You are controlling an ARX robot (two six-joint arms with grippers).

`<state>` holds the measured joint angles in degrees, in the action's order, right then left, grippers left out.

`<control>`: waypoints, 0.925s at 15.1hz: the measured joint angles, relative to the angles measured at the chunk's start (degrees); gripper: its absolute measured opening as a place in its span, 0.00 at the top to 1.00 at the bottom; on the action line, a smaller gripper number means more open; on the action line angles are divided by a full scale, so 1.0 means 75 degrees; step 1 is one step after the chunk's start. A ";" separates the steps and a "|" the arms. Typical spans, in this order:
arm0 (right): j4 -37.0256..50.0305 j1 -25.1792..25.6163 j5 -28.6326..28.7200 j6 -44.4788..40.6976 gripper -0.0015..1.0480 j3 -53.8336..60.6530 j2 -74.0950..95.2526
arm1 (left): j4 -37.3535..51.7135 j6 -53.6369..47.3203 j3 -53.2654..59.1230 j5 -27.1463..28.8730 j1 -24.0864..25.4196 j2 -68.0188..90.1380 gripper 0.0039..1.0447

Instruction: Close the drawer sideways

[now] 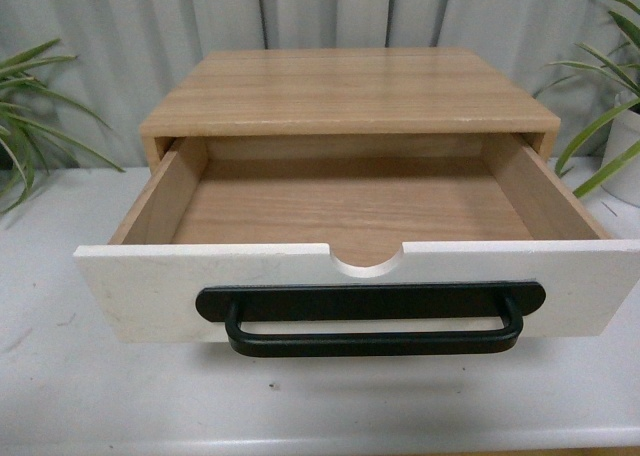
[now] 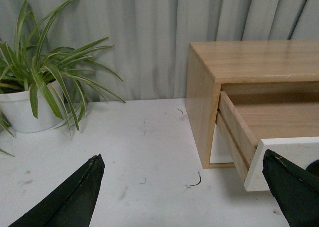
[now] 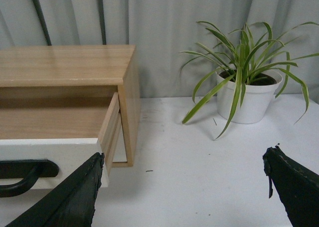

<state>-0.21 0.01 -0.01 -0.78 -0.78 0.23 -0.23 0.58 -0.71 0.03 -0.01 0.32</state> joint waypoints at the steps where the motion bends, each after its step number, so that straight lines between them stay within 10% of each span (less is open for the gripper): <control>1: 0.0000 0.0000 0.0000 -0.0003 0.06 0.0000 0.0000 | 0.0000 0.0000 0.0000 0.0000 0.0000 0.0000 0.06; 14: 0.0000 0.0000 0.0000 -0.0003 0.06 0.0000 0.0000 | 0.0000 0.0000 0.0000 0.0000 0.0000 0.0000 0.06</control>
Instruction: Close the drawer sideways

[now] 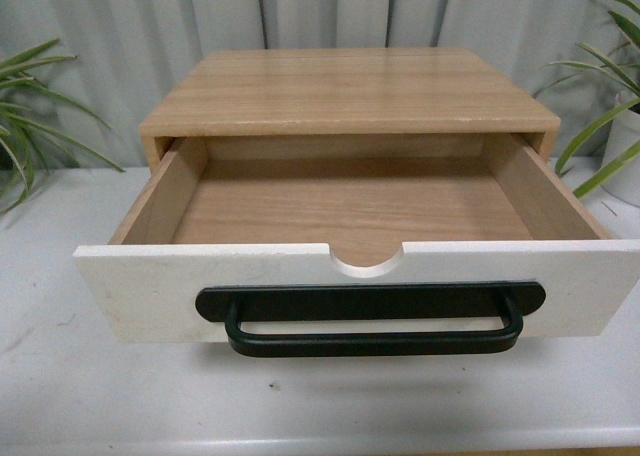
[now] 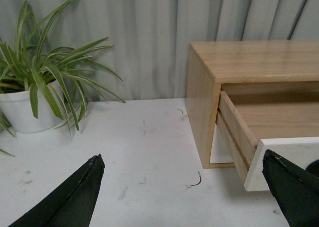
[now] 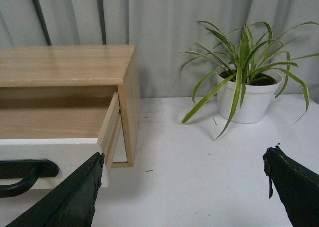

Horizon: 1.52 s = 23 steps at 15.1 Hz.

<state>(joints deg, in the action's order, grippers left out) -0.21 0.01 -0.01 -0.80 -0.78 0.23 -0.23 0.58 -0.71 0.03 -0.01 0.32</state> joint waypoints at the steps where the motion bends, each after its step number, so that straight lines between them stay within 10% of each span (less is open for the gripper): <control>1: 0.0000 0.0000 0.0000 0.0000 0.06 0.0000 0.0000 | 0.0000 0.0000 0.0000 0.0000 0.0000 0.0000 0.06; 8: 0.0000 0.0000 0.0000 0.0000 0.06 0.0000 0.0000 | 0.0000 0.0000 0.0000 0.0000 0.0000 0.0000 0.06; 12: -0.0944 -0.0152 -0.0638 0.0653 0.06 -0.0423 0.0994 | -0.2221 0.1244 -0.1029 0.2792 -0.1320 0.1635 0.06; 17: 0.0554 -0.0015 -0.0527 0.0903 0.06 -0.0903 0.2457 | -0.1550 0.2075 -0.1725 0.4911 -0.1600 0.3112 0.06; 20: 0.2565 -0.0213 -0.0321 0.0656 0.06 -0.1979 0.4727 | 0.0501 0.1064 -0.2702 0.3401 -0.0233 0.4919 0.06; 23: 0.2827 -0.1043 0.0656 -0.1276 0.06 -0.3127 0.6703 | 0.0880 -0.1381 -0.3523 0.2151 -0.0787 0.6403 0.06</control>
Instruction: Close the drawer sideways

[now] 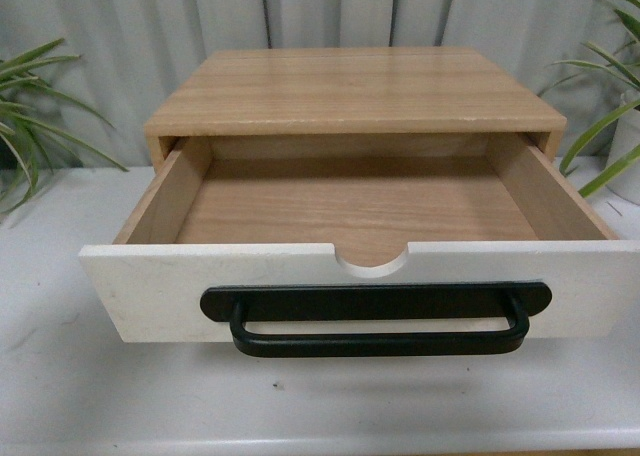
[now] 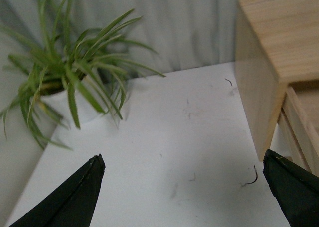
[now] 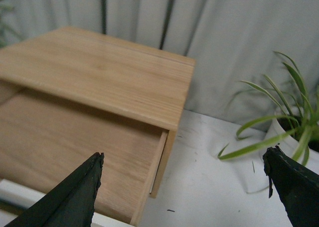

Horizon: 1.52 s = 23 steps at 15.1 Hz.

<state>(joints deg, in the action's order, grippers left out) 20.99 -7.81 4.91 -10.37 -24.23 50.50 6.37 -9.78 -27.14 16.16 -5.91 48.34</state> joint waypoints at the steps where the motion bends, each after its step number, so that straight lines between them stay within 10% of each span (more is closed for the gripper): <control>1: -0.0207 -0.0035 0.0379 -0.1032 0.06 -0.0265 0.0379 | -0.0070 -0.1311 -0.0221 0.0146 -0.0178 0.0294 0.06; 5: -0.0822 -0.0472 0.0245 -0.6184 0.06 -0.0892 0.1183 | -0.1749 -0.5992 -0.1291 -0.0029 -0.0866 0.1029 0.06; 9: -0.1935 -0.1355 -0.0119 -0.9920 0.06 -0.0982 0.1364 | -0.2844 -0.7329 -0.1705 -0.0105 -0.1865 0.1603 0.06; 13: -0.1384 -0.1976 -0.1145 -0.9162 0.06 -0.0997 0.1964 | -0.1644 -0.6831 -0.1603 -0.0029 -0.2975 0.2559 0.06; 23: -0.1128 -0.1903 -0.1486 -0.8536 0.06 -0.0874 0.2521 | -0.0863 -0.6679 -0.1443 0.0041 -0.2789 0.3238 0.06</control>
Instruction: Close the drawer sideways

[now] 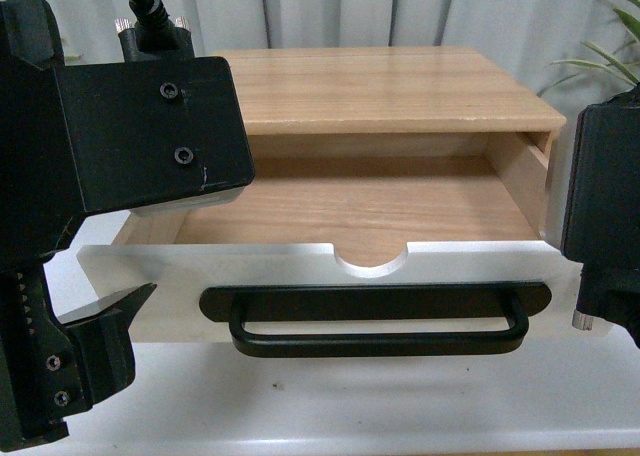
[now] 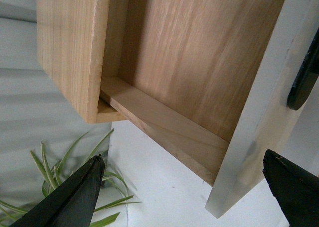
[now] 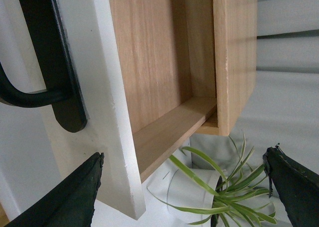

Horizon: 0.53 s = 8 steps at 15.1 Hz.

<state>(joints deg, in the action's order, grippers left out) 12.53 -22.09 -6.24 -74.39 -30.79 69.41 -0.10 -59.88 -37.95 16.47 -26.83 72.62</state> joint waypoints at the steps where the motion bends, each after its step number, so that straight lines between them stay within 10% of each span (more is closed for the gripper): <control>1: 0.0041 0.0003 0.0000 -0.0006 0.06 0.0000 0.0026 | 0.0102 0.0009 -0.0003 -0.0003 0.0020 0.0067 0.06; 8: 0.0443 0.0376 0.0050 -0.0204 0.06 -0.0458 0.0860 | 0.0632 0.0140 -0.0122 0.0000 0.0099 0.0635 0.06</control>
<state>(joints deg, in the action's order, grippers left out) 15.86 -19.27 -5.87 -75.92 -34.22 75.85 4.64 -58.83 -38.87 16.47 -26.09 77.38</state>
